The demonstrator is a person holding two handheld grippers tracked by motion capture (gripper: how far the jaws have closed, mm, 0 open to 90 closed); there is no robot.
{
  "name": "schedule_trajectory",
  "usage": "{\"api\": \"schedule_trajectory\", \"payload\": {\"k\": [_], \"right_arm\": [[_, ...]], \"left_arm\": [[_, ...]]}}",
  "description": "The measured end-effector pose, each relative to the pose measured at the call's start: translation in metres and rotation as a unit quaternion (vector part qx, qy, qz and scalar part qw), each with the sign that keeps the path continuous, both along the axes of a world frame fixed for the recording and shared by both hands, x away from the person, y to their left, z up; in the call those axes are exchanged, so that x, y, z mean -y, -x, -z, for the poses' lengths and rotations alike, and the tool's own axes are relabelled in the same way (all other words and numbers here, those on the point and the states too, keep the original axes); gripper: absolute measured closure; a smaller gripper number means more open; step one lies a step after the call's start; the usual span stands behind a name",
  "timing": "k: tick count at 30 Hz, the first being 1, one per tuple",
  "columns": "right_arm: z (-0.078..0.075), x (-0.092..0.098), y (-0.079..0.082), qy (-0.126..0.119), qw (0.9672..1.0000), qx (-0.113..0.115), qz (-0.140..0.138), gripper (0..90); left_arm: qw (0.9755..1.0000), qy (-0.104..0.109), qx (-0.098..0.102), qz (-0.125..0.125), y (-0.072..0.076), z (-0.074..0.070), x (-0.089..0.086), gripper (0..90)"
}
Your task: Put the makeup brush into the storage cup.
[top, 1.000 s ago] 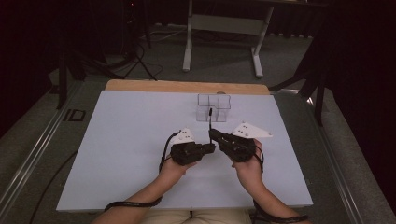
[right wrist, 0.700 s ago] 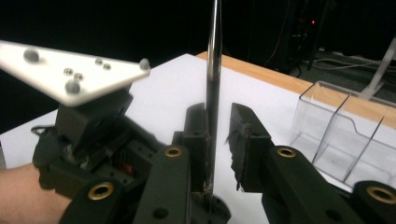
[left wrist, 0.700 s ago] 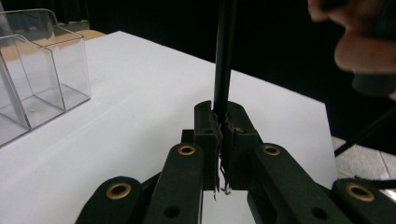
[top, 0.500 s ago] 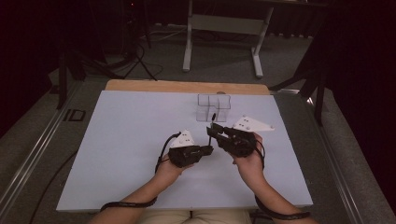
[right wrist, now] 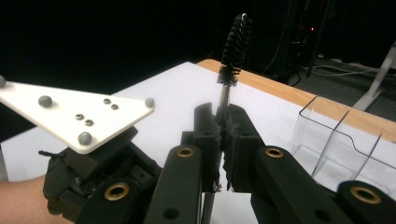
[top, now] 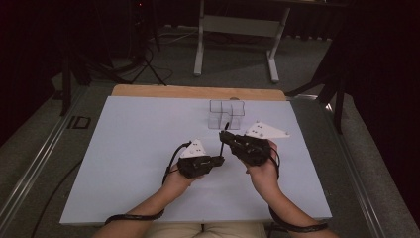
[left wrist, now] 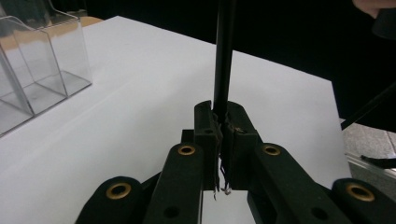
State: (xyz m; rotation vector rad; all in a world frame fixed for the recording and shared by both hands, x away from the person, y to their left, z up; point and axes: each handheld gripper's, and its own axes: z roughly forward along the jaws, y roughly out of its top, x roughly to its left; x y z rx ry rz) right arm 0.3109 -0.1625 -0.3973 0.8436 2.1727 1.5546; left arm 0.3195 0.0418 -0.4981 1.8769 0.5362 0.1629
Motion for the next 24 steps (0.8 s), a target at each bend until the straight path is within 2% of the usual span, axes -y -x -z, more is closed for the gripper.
{"api": "schedule_trajectory", "payload": {"k": [3,10,14,17,22,24], "right_arm": [[-0.001,-0.003,0.002,0.009,0.9999,0.002,-0.005,85.5],[-0.003,-0.004,0.001,0.004,1.0000,-0.001,-0.003,85.6],[-0.004,-0.005,0.000,-0.001,1.0000,0.000,-0.004,85.6],[-0.006,-0.004,-0.001,-0.004,1.0000,0.004,-0.001,85.6],[-0.010,0.000,-0.004,-0.010,0.9999,0.007,0.003,85.5],[-0.013,0.001,-0.006,-0.011,0.9998,0.012,0.006,85.5]], "left_arm": [[1.0000,-0.005,0.002,0.000,0.000,0.000,-0.001,86.4],[1.0000,-0.002,0.003,-0.004,-0.001,-0.003,-0.004,86.2],[0.9999,0.006,-0.013,-0.005,-0.003,-0.004,-0.007,84.3],[0.9997,0.001,-0.020,-0.011,-0.003,-0.003,-0.009,72.3],[0.9988,-0.005,-0.047,-0.013,-0.003,-0.002,-0.019,58.5],[0.9990,-0.014,-0.039,-0.017,0.000,-0.002,-0.025,55.7]]}}
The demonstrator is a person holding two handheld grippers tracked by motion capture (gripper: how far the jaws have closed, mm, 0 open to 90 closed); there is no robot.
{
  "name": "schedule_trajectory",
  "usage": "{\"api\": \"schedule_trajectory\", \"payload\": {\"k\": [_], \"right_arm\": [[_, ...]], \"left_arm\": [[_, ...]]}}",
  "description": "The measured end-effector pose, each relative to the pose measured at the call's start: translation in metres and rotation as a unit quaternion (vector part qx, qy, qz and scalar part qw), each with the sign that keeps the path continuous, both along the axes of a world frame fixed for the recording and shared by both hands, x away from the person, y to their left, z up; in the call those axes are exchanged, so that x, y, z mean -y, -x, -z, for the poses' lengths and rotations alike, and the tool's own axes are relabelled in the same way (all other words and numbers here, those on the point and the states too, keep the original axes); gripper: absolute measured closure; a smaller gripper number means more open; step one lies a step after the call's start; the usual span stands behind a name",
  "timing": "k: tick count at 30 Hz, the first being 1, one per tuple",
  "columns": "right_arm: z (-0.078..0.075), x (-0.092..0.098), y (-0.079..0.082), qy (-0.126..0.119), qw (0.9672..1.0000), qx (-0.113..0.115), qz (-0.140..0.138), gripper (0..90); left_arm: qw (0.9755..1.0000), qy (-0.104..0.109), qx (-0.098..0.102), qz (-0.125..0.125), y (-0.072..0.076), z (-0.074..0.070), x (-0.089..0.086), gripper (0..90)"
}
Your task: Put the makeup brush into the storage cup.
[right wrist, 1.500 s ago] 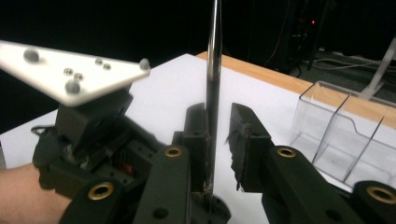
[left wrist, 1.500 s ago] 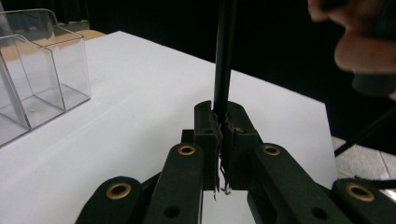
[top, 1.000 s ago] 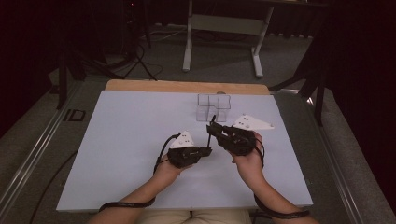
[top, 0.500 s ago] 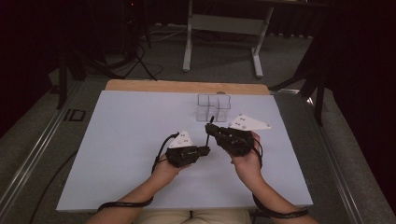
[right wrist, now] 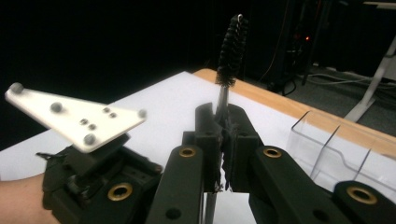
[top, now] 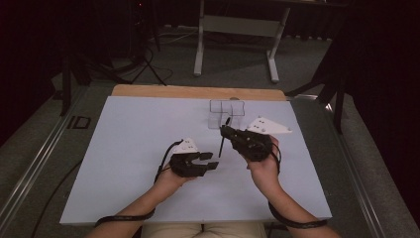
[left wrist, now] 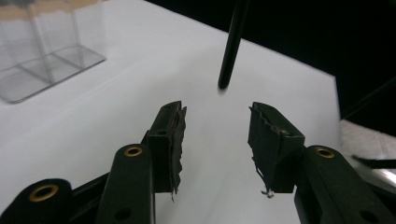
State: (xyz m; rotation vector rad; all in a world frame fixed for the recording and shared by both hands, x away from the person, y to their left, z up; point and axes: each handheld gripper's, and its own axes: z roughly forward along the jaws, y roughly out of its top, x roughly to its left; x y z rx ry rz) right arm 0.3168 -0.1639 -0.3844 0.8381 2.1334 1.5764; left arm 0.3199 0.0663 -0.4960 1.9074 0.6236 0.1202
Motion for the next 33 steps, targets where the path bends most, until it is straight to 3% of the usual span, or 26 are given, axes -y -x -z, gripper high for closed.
{"api": "schedule_trajectory", "payload": {"k": [5,10,12,17,25,29,33], "right_arm": [[-0.006,0.002,-0.006,-0.004,0.9999,0.004,0.009,85.5],[-0.013,0.001,-0.014,-0.002,0.9998,0.010,0.016,85.5],[-0.015,0.000,-0.018,0.001,0.9998,0.013,0.018,85.5],[-0.019,-0.005,-0.029,0.004,0.9996,0.019,0.022,85.5],[-0.029,-0.012,-0.045,0.005,0.9991,0.027,0.031,85.5],[-0.032,-0.015,-0.054,0.005,0.9991,0.026,0.034,85.5],[-0.036,-0.016,-0.062,0.006,0.9991,0.026,0.034,85.5]], "left_arm": [[0.9999,-0.012,-0.002,-0.005,0.005,-0.001,-0.015,53.7],[0.9997,-0.011,-0.015,-0.015,0.009,-0.002,-0.032,53.6],[0.9994,-0.016,-0.022,-0.022,0.010,-0.002,-0.038,48.5],[0.9986,-0.026,-0.037,-0.028,0.017,-0.002,-0.053,48.2],[0.9973,-0.045,-0.047,-0.035,0.027,0.003,-0.070,37.8],[0.9961,-0.059,-0.051,-0.042,0.031,0.007,-0.075,27.8],[0.9951,-0.063,-0.066,-0.038,0.033,0.010,-0.080,25.2]]}}
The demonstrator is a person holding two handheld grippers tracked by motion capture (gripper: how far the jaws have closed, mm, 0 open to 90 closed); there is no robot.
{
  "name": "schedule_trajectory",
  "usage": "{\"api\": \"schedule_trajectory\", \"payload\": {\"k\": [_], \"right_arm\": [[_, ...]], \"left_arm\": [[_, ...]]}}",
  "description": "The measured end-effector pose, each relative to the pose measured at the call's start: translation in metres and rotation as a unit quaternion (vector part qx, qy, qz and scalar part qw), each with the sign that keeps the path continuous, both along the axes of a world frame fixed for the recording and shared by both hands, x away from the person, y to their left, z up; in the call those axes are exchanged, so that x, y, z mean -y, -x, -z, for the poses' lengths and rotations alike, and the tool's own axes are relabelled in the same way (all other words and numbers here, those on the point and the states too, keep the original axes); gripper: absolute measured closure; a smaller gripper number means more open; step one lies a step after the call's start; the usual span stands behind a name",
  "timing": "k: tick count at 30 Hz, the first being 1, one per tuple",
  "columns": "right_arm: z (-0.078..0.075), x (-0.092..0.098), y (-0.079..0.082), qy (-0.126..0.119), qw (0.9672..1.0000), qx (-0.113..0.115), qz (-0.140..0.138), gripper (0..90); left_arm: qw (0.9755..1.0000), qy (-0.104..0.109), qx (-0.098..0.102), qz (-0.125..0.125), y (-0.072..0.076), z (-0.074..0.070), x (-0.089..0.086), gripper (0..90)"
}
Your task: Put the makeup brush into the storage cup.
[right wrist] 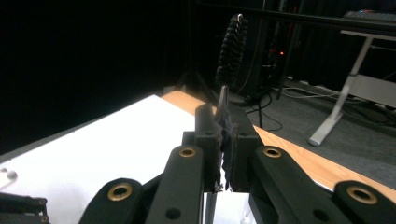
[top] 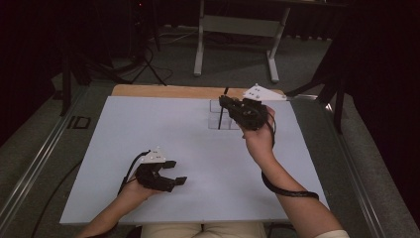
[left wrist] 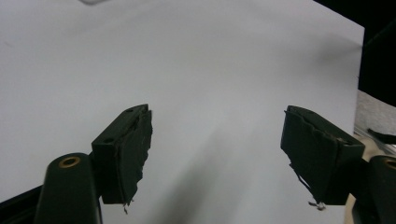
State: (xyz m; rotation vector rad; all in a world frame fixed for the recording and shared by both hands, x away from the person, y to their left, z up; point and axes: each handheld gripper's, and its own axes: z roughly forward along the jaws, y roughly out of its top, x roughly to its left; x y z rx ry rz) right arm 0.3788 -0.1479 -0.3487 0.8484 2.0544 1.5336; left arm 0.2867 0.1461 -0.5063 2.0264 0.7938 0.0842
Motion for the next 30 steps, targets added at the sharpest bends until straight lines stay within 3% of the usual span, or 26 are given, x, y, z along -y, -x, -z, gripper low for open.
{"api": "schedule_trajectory", "payload": {"k": [4,12,13,15,21,30], "right_arm": [[-0.004,-0.001,-0.006,-0.003,1.0000,0.001,0.002,85.5],[-0.012,-0.009,-0.020,0.001,0.9999,0.012,0.007,85.5],[-0.013,-0.010,-0.022,0.003,0.9999,0.015,0.007,85.5],[-0.014,-0.011,-0.027,0.004,0.9998,0.016,0.009,85.5],[-0.020,-0.014,-0.039,0.008,0.9996,0.021,0.016,85.5],[-0.029,-0.018,-0.056,0.008,0.9991,0.032,0.027,85.4]], "left_arm": [[0.9999,-0.013,-0.008,-0.002,0.002,0.003,-0.003,18.2],[0.9998,-0.008,-0.008,-0.017,0.003,0.002,-0.007,10.5],[0.9998,-0.002,-0.014,-0.011,0.003,0.002,-0.008,10.1],[0.9997,0.004,-0.022,0.001,0.002,0.003,-0.011,1.1],[0.9995,0.009,-0.031,0.006,0.003,0.007,-0.013,0.9],[0.9997,0.013,-0.019,0.006,0.005,0.008,-0.014,0.9]]}}
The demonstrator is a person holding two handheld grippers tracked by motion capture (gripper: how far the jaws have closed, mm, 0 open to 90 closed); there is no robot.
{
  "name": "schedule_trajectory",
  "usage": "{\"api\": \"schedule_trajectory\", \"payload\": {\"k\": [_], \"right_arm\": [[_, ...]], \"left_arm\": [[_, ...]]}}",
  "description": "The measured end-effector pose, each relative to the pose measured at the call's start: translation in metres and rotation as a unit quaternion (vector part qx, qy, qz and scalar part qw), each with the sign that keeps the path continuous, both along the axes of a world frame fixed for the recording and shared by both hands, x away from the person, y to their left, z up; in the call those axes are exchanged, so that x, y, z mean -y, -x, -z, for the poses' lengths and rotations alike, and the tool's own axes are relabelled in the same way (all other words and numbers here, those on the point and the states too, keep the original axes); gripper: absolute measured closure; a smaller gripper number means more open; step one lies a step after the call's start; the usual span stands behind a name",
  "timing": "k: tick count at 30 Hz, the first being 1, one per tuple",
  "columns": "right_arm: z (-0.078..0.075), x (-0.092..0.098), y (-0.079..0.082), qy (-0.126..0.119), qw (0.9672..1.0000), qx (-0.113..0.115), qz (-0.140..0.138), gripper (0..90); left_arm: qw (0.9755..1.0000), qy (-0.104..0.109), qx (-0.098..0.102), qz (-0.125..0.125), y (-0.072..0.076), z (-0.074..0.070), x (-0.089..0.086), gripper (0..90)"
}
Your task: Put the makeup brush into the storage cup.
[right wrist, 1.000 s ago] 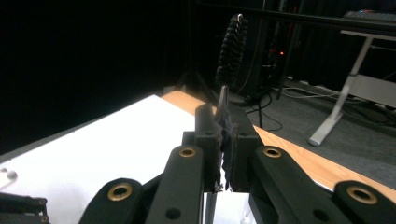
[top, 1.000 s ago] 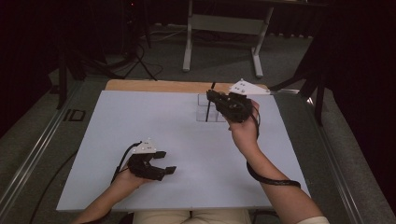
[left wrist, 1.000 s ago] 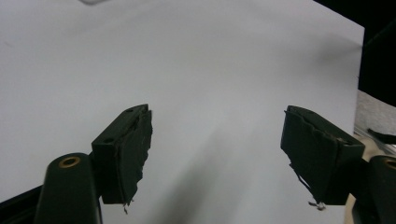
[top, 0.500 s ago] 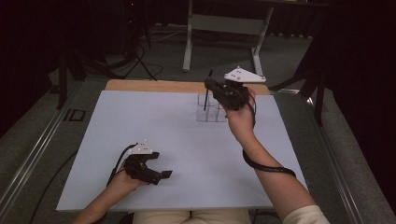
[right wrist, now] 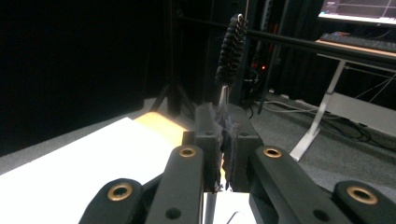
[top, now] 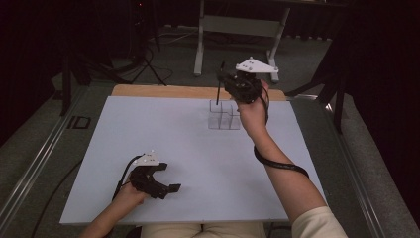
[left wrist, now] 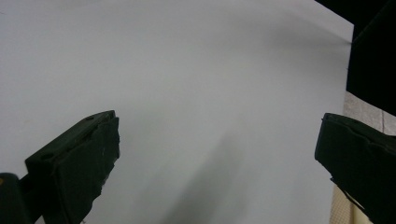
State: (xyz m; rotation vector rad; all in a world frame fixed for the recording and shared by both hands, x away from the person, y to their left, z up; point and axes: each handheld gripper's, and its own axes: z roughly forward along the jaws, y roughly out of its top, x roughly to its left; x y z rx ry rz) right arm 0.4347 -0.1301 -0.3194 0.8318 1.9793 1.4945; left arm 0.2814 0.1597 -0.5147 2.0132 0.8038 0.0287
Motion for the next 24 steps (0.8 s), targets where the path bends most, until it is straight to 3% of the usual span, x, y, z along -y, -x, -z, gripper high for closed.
{"api": "schedule_trajectory", "payload": {"k": [4,10,24], "right_arm": [[-0.005,-0.001,-0.008,0.002,1.0000,0.004,0.007,85.5],[-0.006,-0.004,-0.019,0.014,0.9997,0.007,0.019,85.4],[0.021,-0.020,-0.040,0.042,0.9985,-0.004,0.034,85.5]], "left_arm": [[1.0000,-0.003,0.005,0.003,0.001,0.001,0.001,1.0],[0.9997,0.019,0.014,-0.003,0.003,0.002,-0.002,1.0],[0.9997,0.025,0.004,0.008,0.004,0.002,-0.003,1.0]]}}
